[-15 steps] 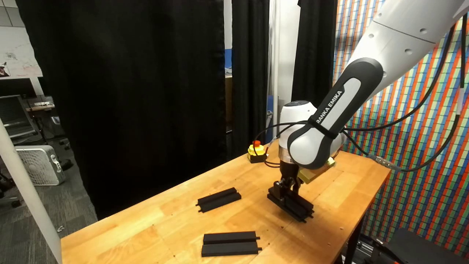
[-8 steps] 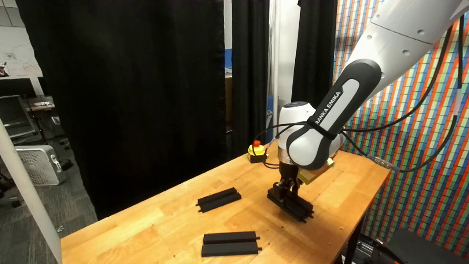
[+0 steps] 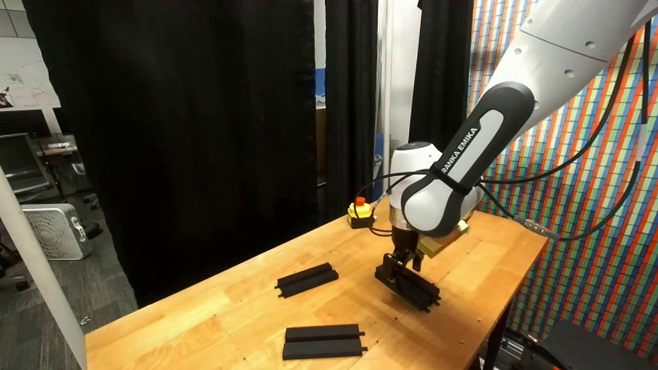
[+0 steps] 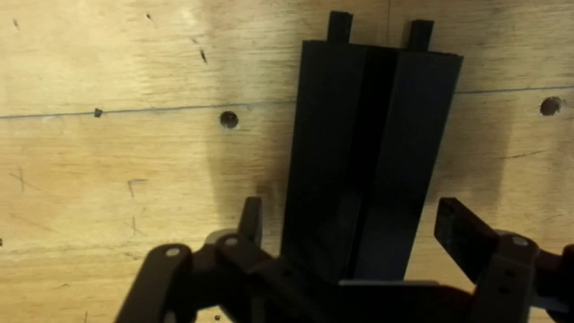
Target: Pile up all the black objects on the table
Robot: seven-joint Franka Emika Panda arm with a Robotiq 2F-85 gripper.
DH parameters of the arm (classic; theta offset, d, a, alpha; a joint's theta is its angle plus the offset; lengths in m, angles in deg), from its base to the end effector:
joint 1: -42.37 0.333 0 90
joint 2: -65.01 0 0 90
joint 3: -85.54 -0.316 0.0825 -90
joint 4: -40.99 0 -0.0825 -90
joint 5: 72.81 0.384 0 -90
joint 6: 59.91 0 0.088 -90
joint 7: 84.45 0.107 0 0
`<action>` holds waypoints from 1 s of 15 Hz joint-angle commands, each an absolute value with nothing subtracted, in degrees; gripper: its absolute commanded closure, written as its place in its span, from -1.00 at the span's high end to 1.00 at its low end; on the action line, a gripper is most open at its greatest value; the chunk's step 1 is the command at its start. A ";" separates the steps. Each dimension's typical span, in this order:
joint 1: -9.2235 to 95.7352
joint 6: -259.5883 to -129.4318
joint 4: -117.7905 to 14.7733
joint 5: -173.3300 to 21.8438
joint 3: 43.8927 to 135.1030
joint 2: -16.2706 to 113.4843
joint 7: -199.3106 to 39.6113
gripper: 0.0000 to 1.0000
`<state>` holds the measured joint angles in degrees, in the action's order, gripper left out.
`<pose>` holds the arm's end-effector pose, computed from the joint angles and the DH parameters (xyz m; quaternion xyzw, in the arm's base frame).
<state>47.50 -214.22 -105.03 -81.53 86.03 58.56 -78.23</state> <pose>0.4573 0.0420 0.2310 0.9978 0.0543 0.0192 0.0329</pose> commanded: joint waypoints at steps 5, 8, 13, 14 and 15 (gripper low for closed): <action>48.26 -205.88 -101.83 -85.80 84.08 64.58 -77.35 1.00; 49.15 -201.95 -97.34 -86.36 81.42 63.59 -79.33 1.00; 51.17 -198.75 -87.86 -86.49 78.41 58.05 -75.04 1.00; 51.55 -198.82 -85.92 -85.47 78.16 56.59 -73.85 1.00; 52.06 -198.87 -83.76 -85.35 78.08 55.01 -71.60 1.00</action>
<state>50.98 -200.59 -91.09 -85.70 78.57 60.08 -76.31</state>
